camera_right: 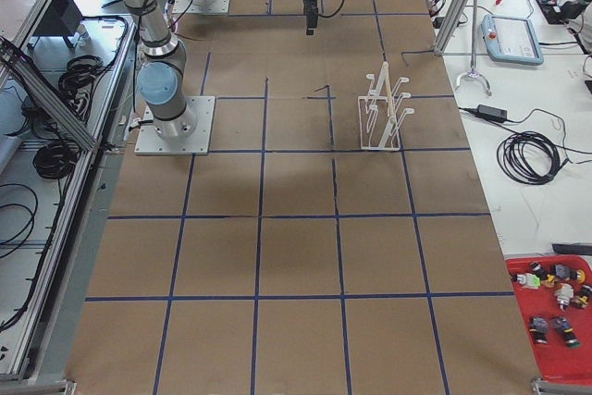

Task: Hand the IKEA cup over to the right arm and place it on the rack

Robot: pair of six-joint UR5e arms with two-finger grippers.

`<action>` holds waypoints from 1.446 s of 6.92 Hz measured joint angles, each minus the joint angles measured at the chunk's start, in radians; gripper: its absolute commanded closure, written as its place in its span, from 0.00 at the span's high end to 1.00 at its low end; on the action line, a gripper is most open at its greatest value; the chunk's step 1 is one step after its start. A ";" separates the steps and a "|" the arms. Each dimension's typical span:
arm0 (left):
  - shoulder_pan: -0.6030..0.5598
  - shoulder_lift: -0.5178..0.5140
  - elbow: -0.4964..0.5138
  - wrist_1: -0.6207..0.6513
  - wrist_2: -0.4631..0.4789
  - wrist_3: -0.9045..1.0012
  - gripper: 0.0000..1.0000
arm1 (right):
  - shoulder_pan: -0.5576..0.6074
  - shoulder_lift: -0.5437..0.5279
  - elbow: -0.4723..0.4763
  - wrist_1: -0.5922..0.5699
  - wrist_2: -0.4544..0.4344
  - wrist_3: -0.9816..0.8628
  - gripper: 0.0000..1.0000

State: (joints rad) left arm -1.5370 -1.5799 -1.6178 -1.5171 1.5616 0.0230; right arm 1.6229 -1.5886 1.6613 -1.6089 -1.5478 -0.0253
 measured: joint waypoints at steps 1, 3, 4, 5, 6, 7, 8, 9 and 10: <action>0.000 0.000 0.000 0.000 0.000 0.000 1.00 | 0.000 0.000 0.000 0.000 0.000 0.000 1.00; 0.000 0.001 0.000 0.001 0.000 0.001 1.00 | -0.001 0.001 -0.001 0.000 0.000 0.000 1.00; 0.000 0.001 0.001 0.001 0.001 0.003 1.00 | -0.001 0.001 -0.001 0.000 0.000 0.000 1.00; 0.000 -0.001 0.001 0.002 0.002 0.004 1.00 | -0.001 0.001 -0.002 0.000 0.001 0.000 1.00; 0.000 -0.003 0.001 0.004 0.002 0.005 1.00 | -0.001 0.001 -0.002 0.000 0.001 -0.001 1.00; 0.000 -0.004 0.001 0.006 0.002 0.006 1.00 | -0.001 0.001 -0.001 0.000 0.001 -0.001 1.00; 0.001 -0.002 0.001 0.006 0.002 0.009 1.00 | -0.001 0.001 -0.001 0.000 0.001 -0.001 1.00; 0.005 -0.001 0.004 0.007 0.002 0.014 1.00 | -0.001 0.001 0.000 -0.001 0.001 -0.001 1.00; 0.013 0.000 0.008 0.008 0.003 0.031 1.00 | -0.001 0.001 0.000 -0.001 0.004 -0.001 1.00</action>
State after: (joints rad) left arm -1.5236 -1.5804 -1.6102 -1.5093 1.5641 0.0541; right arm 1.6221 -1.5872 1.6612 -1.6102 -1.5436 -0.0261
